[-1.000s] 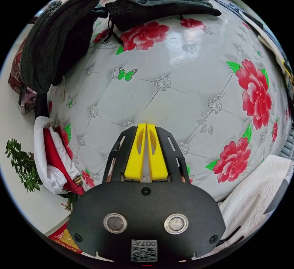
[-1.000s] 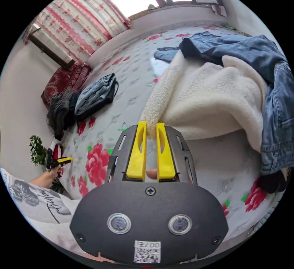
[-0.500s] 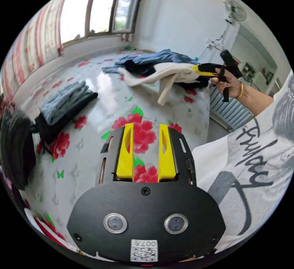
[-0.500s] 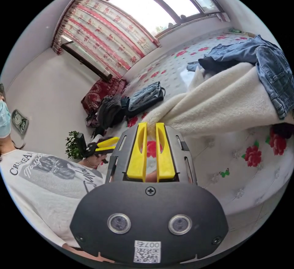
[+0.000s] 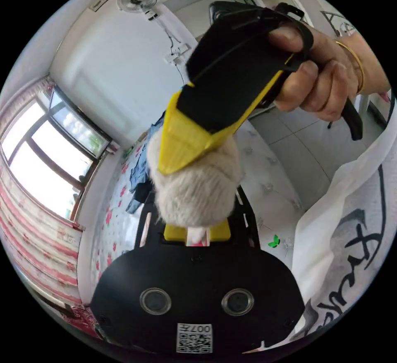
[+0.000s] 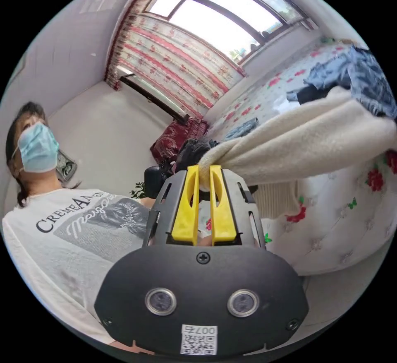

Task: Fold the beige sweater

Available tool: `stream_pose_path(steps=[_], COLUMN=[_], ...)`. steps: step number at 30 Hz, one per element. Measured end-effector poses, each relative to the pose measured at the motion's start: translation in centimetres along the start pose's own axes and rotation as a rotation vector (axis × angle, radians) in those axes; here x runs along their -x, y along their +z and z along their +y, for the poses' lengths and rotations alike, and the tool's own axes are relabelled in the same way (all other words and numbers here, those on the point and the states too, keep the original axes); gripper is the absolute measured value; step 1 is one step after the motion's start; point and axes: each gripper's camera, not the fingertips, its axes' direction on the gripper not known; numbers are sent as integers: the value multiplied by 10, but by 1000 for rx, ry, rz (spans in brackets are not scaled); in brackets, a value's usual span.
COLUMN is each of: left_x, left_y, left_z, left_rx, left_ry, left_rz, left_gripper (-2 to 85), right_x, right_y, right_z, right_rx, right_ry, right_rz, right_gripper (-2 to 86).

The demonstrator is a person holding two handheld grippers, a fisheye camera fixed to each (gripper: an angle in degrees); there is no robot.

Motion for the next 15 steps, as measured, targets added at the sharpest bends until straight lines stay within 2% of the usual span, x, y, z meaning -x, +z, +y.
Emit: stream_pose_path(steps=[3, 5, 8, 9, 11, 13, 15], left_x=[47, 86, 92, 91, 87, 82, 76], left_y=[-59, -115, -202, -217, -261, -274, -277], left_z=[36, 91, 146, 156, 198, 231, 270], left_rx=[-176, -413, -716, -757, -824, -780, -761], left_ry=[-301, -553, -595, -596, -705, -856, -1028], left_rz=[205, 410, 367, 336, 182, 53, 1], left_gripper=[44, 41, 39, 39, 39, 38, 38], right_x=[73, 128, 211, 244, 279, 298, 304], right_y=[-14, -3, 27, 41, 55, 64, 75], right_z=[-5, -10, -20, -24, -25, -26, -17], right_rx=[-28, -7, 10, 31, 18, 5, 1], right_ry=[-134, -282, -496, -583, -681, -720, -711], right_rz=[-158, -275, -584, -660, -644, -527, -282], right_gripper=[43, 45, 52, 56, 60, 65, 73])
